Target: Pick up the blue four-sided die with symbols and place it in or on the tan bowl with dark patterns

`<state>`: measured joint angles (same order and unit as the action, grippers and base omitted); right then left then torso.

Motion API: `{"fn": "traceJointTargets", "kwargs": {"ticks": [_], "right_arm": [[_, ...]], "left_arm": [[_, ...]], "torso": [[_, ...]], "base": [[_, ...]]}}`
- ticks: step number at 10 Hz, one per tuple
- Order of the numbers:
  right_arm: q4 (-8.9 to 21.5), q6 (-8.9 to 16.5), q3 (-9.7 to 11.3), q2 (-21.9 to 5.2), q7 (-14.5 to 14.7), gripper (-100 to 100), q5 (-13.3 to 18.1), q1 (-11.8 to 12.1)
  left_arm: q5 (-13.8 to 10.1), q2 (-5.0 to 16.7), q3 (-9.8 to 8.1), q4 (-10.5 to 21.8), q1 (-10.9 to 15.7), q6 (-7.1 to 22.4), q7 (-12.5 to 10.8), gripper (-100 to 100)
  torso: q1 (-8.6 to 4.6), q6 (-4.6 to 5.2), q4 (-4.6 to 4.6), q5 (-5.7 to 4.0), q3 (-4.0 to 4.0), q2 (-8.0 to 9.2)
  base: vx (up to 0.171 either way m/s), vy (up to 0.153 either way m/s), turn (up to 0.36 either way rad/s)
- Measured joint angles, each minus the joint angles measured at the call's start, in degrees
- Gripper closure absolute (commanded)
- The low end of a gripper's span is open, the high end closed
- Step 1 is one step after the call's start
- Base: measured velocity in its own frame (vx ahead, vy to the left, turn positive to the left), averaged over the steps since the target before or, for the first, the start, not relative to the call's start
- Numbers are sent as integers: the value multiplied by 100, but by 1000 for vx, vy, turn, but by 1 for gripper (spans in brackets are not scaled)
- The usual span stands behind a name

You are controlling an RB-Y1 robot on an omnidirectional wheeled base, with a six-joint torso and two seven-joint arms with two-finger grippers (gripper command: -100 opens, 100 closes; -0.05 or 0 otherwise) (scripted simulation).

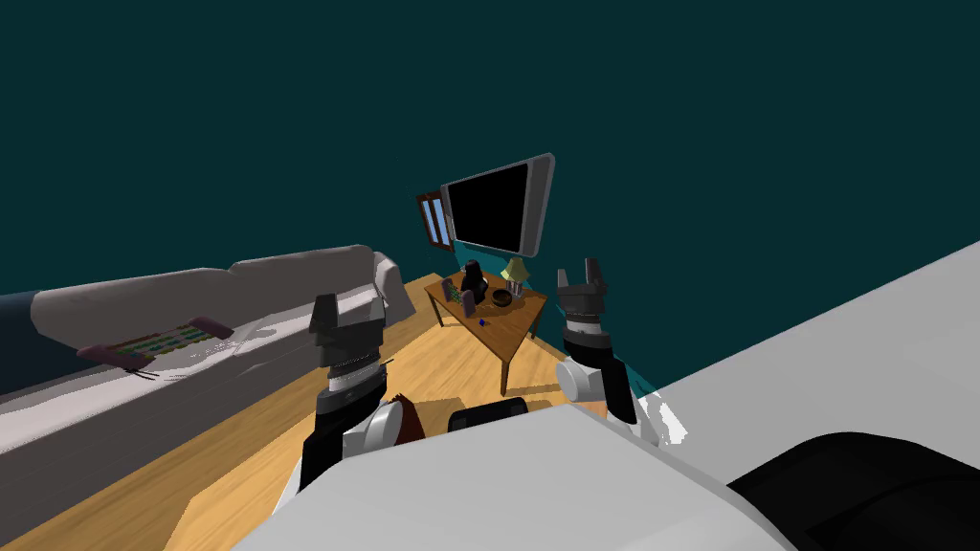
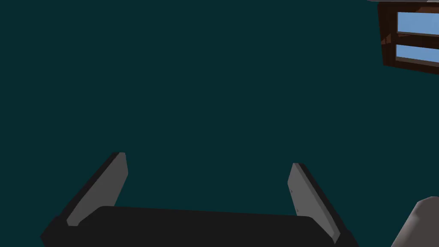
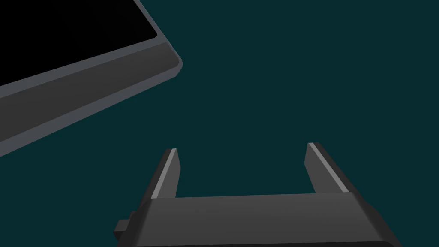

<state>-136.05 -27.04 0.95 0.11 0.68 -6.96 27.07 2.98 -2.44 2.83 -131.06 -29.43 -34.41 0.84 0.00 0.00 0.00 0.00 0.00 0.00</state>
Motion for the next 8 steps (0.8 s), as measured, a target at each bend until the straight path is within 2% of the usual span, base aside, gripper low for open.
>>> {"fn": "traceJointTargets", "kwargs": {"ticks": [4, 8], "right_arm": [[0, 0, 1, 1, 0, 0, 0, -1], [0, 0, 1, 1, 0, 0, 0, -1]], "left_arm": [[45, 536, -145, 208, 86, 127, 54, -100], [146, 1021, -439, 793, 254, 320, 185, -100]], "torso": [[-16, 1, 4, -3, 11, 20], [-29, 1, 7, -6, 17, 30]], "base": [[-51, -43, -57], [-75, -81, -97]]}}
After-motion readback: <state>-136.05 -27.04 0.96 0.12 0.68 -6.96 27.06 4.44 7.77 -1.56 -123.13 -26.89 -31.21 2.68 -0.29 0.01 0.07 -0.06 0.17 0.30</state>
